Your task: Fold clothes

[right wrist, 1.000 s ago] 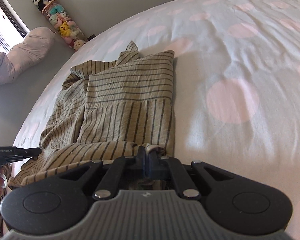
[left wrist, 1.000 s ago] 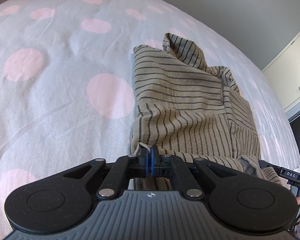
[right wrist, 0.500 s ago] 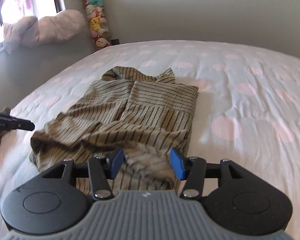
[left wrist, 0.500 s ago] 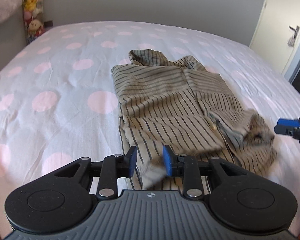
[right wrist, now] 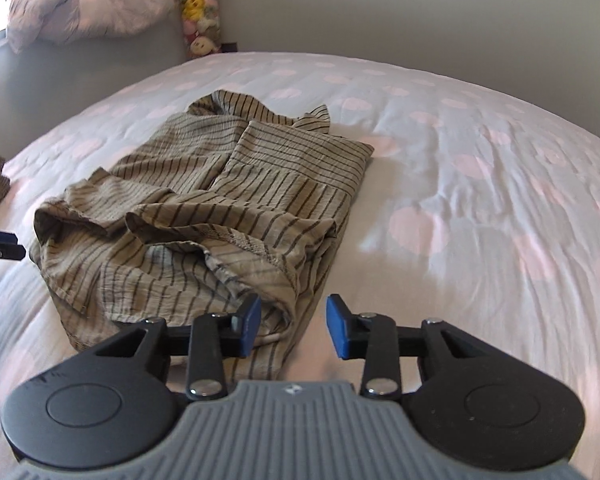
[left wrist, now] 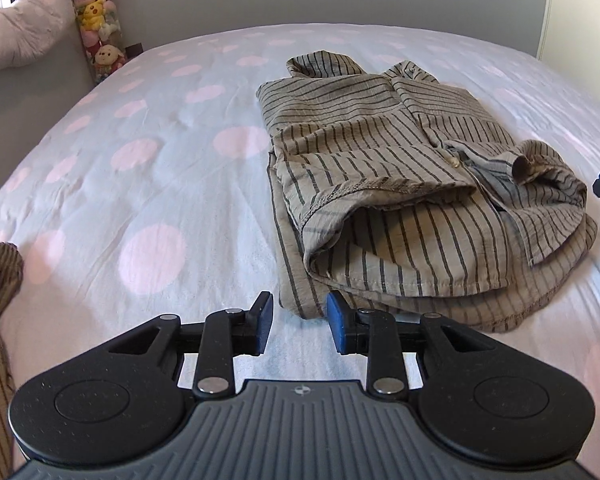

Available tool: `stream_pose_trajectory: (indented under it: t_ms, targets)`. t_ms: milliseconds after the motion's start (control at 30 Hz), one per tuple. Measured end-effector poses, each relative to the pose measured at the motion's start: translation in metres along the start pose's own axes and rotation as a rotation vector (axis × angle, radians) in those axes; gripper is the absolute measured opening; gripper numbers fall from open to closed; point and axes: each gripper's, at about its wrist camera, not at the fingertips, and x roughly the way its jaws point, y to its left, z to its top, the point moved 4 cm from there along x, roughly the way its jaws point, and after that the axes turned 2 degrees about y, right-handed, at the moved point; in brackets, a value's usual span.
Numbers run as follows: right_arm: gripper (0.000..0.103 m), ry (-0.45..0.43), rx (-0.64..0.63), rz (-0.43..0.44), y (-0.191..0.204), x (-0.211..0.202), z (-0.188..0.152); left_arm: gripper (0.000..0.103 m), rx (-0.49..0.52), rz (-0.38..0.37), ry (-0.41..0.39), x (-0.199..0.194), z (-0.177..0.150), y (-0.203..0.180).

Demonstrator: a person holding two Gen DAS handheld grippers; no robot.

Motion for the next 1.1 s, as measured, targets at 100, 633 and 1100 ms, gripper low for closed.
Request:
stream_pose_trajectory:
  t_ms: [100, 633, 1100]
  targets:
    - [0.035, 0.044, -0.083, 0.011, -0.001, 0.013, 0.010, 0.027, 0.003, -0.002, 0.017, 0.010, 0.000, 0.001]
    - [0.002, 0.129, -0.412, -0.017, 0.043, 0.010, -0.001, 0.027, -0.083, -0.071, 0.023, 0.020, 0.014, 0.025]
    - [0.003, 0.205, -0.501, -0.034, 0.071, -0.030, -0.043, 0.027, -0.064, -0.086, 0.003, 0.012, 0.024, 0.021]
